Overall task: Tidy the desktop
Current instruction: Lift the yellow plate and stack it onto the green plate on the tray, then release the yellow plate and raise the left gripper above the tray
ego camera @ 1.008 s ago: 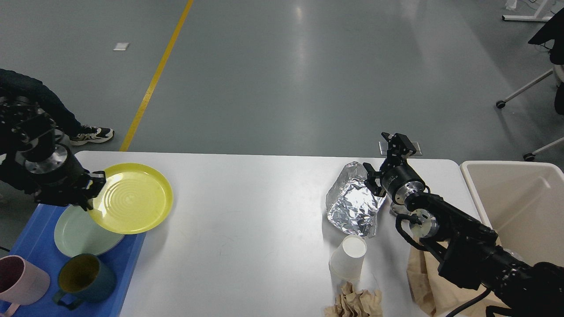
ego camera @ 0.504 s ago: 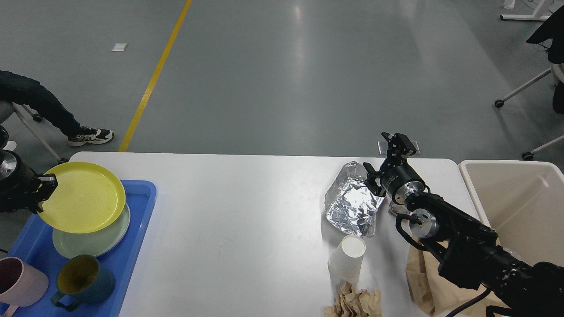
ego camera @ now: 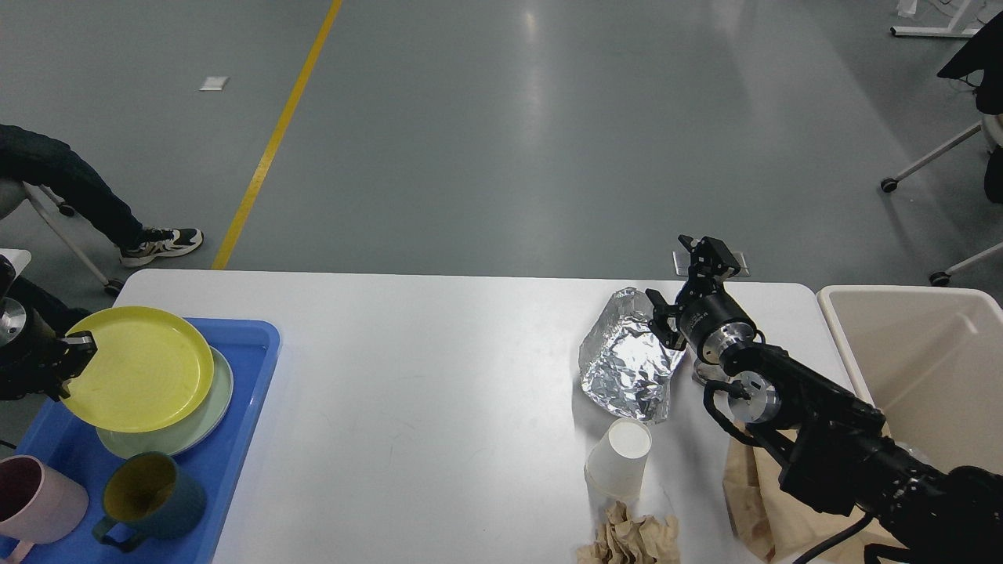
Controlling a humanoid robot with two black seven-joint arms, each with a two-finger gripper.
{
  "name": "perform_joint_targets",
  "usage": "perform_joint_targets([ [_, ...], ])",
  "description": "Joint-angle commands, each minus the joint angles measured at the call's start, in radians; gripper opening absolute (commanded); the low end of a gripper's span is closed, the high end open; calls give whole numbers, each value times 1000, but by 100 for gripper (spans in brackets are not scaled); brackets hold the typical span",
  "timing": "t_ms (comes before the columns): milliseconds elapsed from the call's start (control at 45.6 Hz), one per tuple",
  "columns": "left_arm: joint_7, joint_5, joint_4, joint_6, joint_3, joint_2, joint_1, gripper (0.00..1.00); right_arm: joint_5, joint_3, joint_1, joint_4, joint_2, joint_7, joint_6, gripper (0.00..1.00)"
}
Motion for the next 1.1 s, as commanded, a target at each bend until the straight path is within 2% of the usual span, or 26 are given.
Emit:
perform_joint_targets([
  [0,0,1,2,1,-4,-14,10,1,0,0,0,0,0,0,0,100],
  [241,0,4,1,1,-13,-34,24,6,0,0,0,0,0,0,0,100],
  [351,0,3,1,1,-24,-35,38,11,0,0,0,0,0,-1,0,100],
  [482,-3,3,1,21,-26,-35,38,21,0,0,0,0,0,0,0,100],
  [592,-9,3,1,41,-27,-37,38,34,0,0,0,0,0,0,0,100],
  [679,-12,3,1,67,-29,-38,43,50,0,0,0,0,0,0,0,100],
  [767,-12,1,1,139,-35,-47,43,72,0,0,0,0,0,0,0,100],
  [789,-12,0,1,195,-50,-47,44,85,0,0,0,0,0,0,0,100],
  [811,-12,1,1,223,-59,-47,44,90,0,0,0,0,0,0,0,100],
  [986,0,6,1,400,-85,-43,72,93,0,0,0,0,0,0,0,100],
  [1074,-12,4,-1,404,-94,-44,70,96,0,0,0,0,0,0,0,100],
])
